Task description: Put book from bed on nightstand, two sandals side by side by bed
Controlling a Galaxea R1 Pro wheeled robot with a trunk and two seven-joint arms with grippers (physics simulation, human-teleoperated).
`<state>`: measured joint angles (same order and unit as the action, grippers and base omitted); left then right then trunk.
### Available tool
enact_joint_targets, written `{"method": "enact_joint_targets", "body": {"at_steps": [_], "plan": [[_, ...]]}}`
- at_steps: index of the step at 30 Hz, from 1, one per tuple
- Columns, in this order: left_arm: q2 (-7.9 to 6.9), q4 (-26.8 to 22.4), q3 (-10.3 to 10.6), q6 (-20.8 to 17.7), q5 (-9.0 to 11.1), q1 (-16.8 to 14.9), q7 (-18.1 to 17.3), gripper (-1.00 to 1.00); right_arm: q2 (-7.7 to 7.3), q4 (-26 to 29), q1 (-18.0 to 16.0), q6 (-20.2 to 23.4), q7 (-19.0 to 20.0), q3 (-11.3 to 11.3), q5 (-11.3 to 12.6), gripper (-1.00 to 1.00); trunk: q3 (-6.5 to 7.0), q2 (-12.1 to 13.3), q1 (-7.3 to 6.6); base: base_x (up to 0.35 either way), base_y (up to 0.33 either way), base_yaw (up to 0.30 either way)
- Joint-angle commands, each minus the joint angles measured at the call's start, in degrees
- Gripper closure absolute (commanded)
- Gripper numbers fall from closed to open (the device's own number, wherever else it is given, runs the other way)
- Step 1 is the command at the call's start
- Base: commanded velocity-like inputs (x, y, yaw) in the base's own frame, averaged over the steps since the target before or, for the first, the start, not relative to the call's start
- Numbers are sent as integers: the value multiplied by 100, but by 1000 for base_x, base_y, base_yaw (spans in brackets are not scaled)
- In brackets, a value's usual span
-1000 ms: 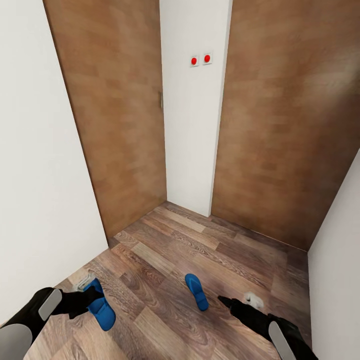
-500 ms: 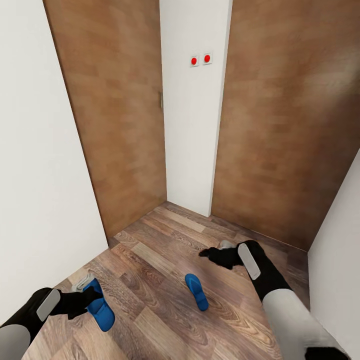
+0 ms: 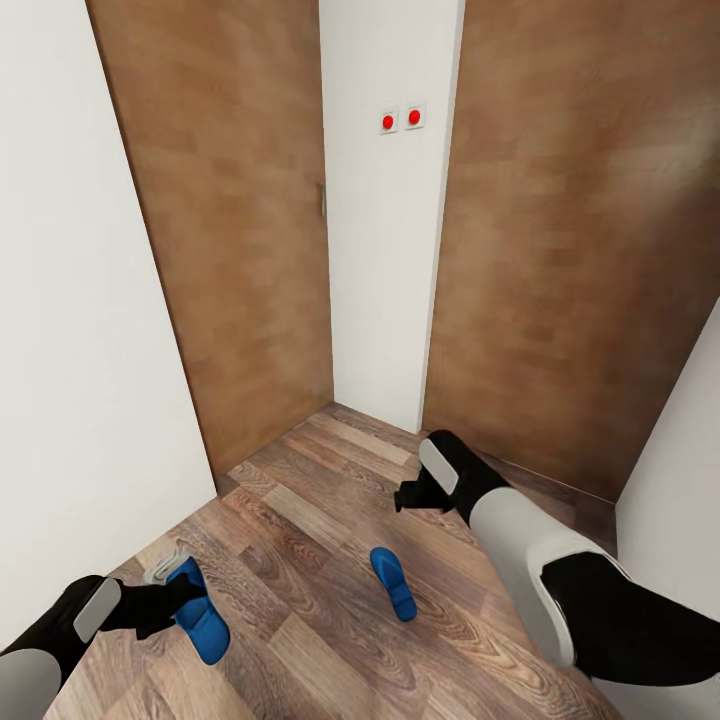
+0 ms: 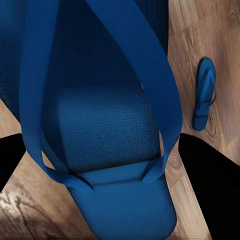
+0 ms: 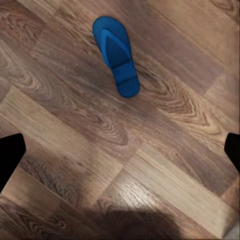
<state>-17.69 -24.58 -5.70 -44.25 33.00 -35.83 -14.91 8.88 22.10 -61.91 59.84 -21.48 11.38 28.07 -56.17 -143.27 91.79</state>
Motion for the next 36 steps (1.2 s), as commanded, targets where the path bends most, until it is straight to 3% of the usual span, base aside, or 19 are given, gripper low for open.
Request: {"method": "enact_joint_targets", "body": {"at_steps": [1, 19, 36], "plan": [[3, -3, -37, -45, -22, -3, -20, 100, -3, 3, -9, 16, -59, 69, 64, -100, -6, -2, -1, 0, 0, 0], [16, 113, -36, -51, -40, -3, -14, 100, 21, -99, -6, -179, -124, 154, 55, -100, -6, -2, -1, 4, 0, 0], [11, 190, -38, -40, -40, -3, -20, 100, 20, -100, -5, -303, -128, 154, 63, -100, -6, -2, -1, 112, -14, 39]]}}
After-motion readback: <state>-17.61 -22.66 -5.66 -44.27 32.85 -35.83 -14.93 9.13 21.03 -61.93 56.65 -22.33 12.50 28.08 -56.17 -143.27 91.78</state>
